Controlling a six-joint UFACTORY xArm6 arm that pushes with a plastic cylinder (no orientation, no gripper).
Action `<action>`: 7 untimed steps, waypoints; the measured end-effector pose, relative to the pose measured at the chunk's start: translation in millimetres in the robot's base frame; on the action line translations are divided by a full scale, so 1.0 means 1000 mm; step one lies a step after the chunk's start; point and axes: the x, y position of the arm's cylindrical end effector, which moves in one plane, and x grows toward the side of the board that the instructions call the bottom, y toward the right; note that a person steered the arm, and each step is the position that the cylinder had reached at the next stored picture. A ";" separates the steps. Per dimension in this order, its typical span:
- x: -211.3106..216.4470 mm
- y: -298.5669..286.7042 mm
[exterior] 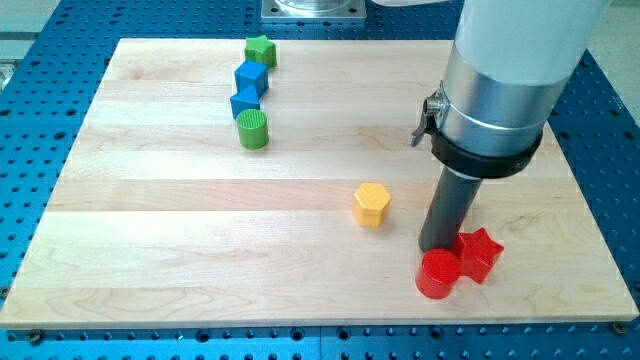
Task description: Move the red blocks to the bottom right
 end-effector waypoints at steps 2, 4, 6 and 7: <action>0.003 0.072; -0.009 0.054; -0.013 -0.110; 0.009 -0.129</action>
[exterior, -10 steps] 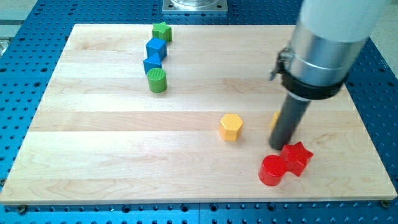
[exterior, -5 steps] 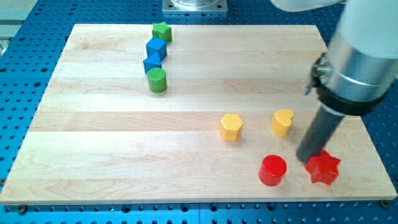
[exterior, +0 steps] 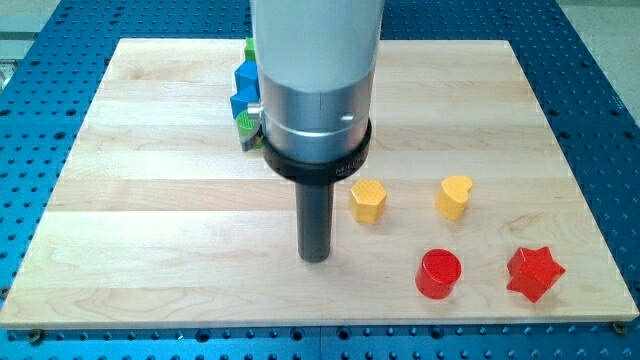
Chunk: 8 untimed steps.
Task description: Move the red blocks to the bottom right
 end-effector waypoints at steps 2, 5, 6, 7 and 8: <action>0.010 0.098; 0.055 0.125; 0.056 0.126; 0.056 0.126; 0.057 0.131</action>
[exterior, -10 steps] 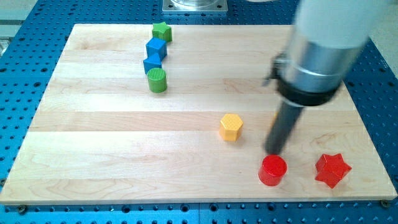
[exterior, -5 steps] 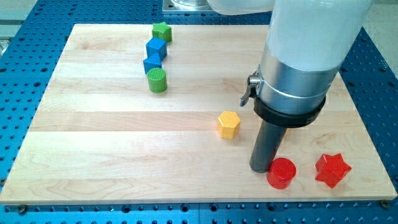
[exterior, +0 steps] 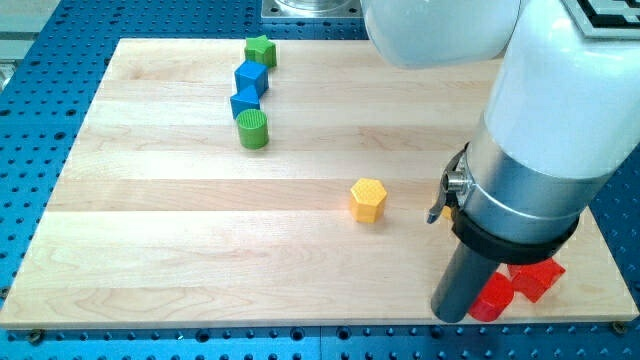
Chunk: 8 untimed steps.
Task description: Move the red blocks to the bottom right
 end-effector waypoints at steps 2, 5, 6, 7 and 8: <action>0.000 0.068; -0.001 0.066; -0.003 0.002; -0.037 -0.016; -0.084 0.006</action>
